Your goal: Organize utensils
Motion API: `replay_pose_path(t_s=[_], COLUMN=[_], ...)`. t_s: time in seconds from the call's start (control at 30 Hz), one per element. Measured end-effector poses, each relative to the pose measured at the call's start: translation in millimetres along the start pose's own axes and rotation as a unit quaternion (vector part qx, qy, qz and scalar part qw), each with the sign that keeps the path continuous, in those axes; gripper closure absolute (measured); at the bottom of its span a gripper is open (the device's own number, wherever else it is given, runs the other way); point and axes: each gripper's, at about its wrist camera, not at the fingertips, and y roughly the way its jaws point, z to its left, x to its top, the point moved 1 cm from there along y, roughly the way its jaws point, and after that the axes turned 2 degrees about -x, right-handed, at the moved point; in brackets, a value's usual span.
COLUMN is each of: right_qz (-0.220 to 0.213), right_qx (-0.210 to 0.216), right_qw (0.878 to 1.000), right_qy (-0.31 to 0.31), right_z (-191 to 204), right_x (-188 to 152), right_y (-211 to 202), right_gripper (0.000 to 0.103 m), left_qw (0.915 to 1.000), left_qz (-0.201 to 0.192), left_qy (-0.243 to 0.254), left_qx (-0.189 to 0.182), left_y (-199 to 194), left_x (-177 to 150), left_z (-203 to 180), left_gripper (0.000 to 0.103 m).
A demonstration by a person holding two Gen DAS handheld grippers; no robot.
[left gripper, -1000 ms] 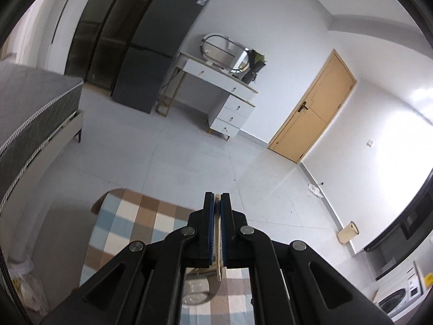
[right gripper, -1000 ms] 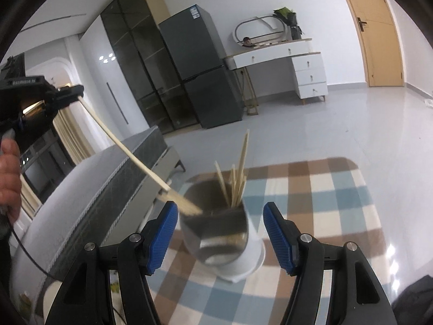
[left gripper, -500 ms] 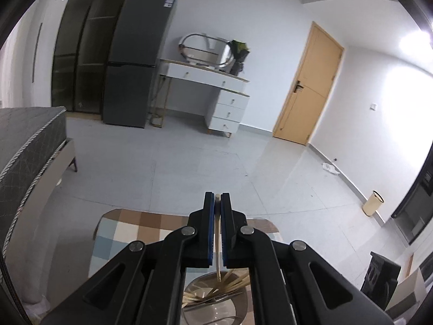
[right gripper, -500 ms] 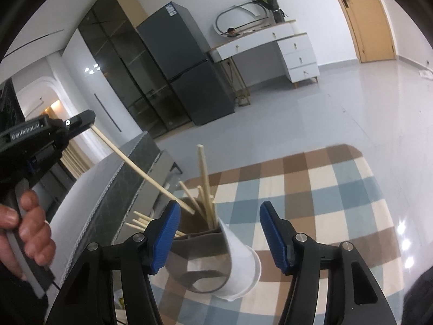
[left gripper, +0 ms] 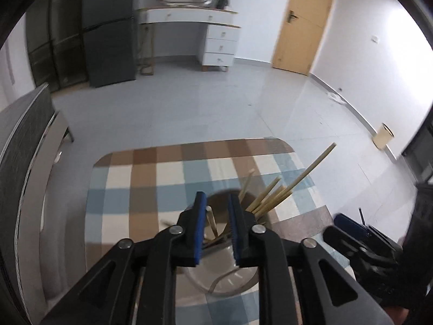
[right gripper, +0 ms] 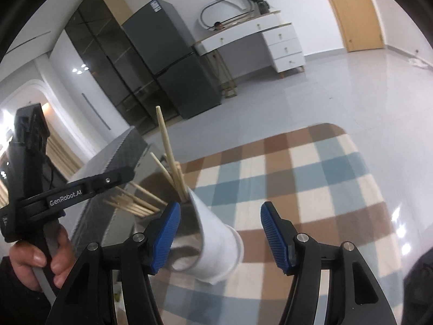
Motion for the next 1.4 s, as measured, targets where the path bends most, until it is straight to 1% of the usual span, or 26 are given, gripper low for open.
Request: replay_pose_path(t_s=[0.03, 0.07, 0.1, 0.13, 0.2, 0.23, 0.27, 0.3, 0.33, 0.37, 0.4, 0.47, 0.53, 0.6, 0.67, 0.8, 0.9, 1.03, 1.2, 1.4], right_qz=[-0.001, -0.003, -0.005, -0.009, -0.023, -0.035, -0.045, -0.059, -0.074, -0.086, -0.097, -0.118, -0.135, -0.149, -0.168, -0.191, -0.199, -0.208, -0.211, -0.206], right_qx=[-0.002, -0.005, -0.007, -0.008, -0.008, -0.006, -0.004, -0.002, -0.001, 0.000, 0.001, 0.006, 0.008, 0.010, 0.013, 0.015, 0.018, 0.016, 0.014, 0.011], right_qw=[1.000, 1.000, 1.000, 1.000, 1.000, 0.999, 0.999, 0.998, 0.997, 0.996, 0.995, 0.992, 0.988, 0.986, 0.982, 0.976, 0.973, 0.970, 0.969, 0.969], right_qy=[-0.002, -0.003, -0.004, -0.007, -0.014, -0.018, -0.021, -0.025, -0.029, -0.033, -0.038, -0.053, -0.068, -0.078, -0.089, -0.104, -0.114, -0.127, -0.130, -0.134], right_z=[0.0, -0.1, 0.5, 2.8, 8.1, 11.9, 15.4, 20.1, 25.3, 29.9, 34.7, 47.6, 59.5, 67.8, 77.3, 91.3, 99.7, 104.4, 105.7, 106.2], right_x=[-3.4, -5.0, -7.1, -9.5, -10.9, -11.2, -11.3, -11.6, -11.6, -11.8, -11.8, -13.2, -15.0, -17.0, -19.8, -24.3, -27.4, -31.2, -35.8, -40.1], right_y=[-6.1, -10.3, -15.7, -24.3, -37.9, -47.4, -54.9, -65.0, -75.1, -82.7, -89.2, -105.2, -119.2, -129.3, -141.1, -155.8, -163.6, -170.5, -174.3, -176.0], right_gripper=[0.041, 0.041, 0.038, 0.037, 0.034, 0.033, 0.029, 0.024, 0.022, 0.017, 0.013, 0.011, 0.008, 0.002, 0.000, 0.000, 0.000, 0.000, 0.000, 0.000], left_qw=[0.9999, 0.9997, 0.9988, 0.9982, 0.9967, 0.9963, 0.9959, 0.9950, 0.9938, 0.9929, 0.9906, 0.9875, 0.9845, 0.9814, 0.9794, 0.9730, 0.9714, 0.9676, 0.9703, 0.9692], left_qz=[-0.006, -0.013, -0.034, -0.047, -0.072, -0.078, -0.083, -0.093, -0.103, -0.110, -0.127, -0.146, -0.162, -0.177, -0.186, -0.202, -0.208, -0.218, -0.205, -0.210], left_qy=[-0.012, -0.020, -0.034, -0.038, -0.038, -0.035, -0.033, -0.031, -0.028, -0.026, -0.026, -0.034, -0.040, -0.041, -0.039, -0.046, -0.051, -0.048, -0.056, -0.058], left_qx=[-0.004, -0.006, -0.004, -0.001, 0.004, 0.008, 0.013, 0.020, 0.029, 0.035, 0.043, 0.048, 0.055, 0.063, 0.069, 0.102, 0.103, 0.118, 0.116, 0.116], left_y=[-7.8, -14.4, -30.6, -39.4, -63.3, -72.6, -79.1, -91.4, -103.7, -109.1, -124.6, -142.1, -155.0, -166.4, -170.7, -181.7, -183.9, -183.0, -178.4, -181.7], left_x=[-2.1, -3.3, -5.5, -6.6, -7.5, -6.8, -6.2, -8.7, -11.5, -13.3, -18.0, -24.7, -30.3, -36.1, -39.8, -47.4, -54.6, -61.5, -69.6, -78.6], left_z=[2.0, 2.0, 3.3, 2.0, -5.8, -10.2, -13.8, -18.2, -22.7, -22.5, -26.7, -27.9, -29.3, -30.4, -29.2, -31.0, -28.8, -28.3, -23.0, -23.6], left_gripper=[0.067, 0.056, 0.038, 0.033, 0.032, 0.031, 0.029, 0.024, 0.018, 0.017, 0.017, 0.014, 0.007, 0.005, 0.003, 0.001, 0.001, 0.001, 0.001, 0.001])
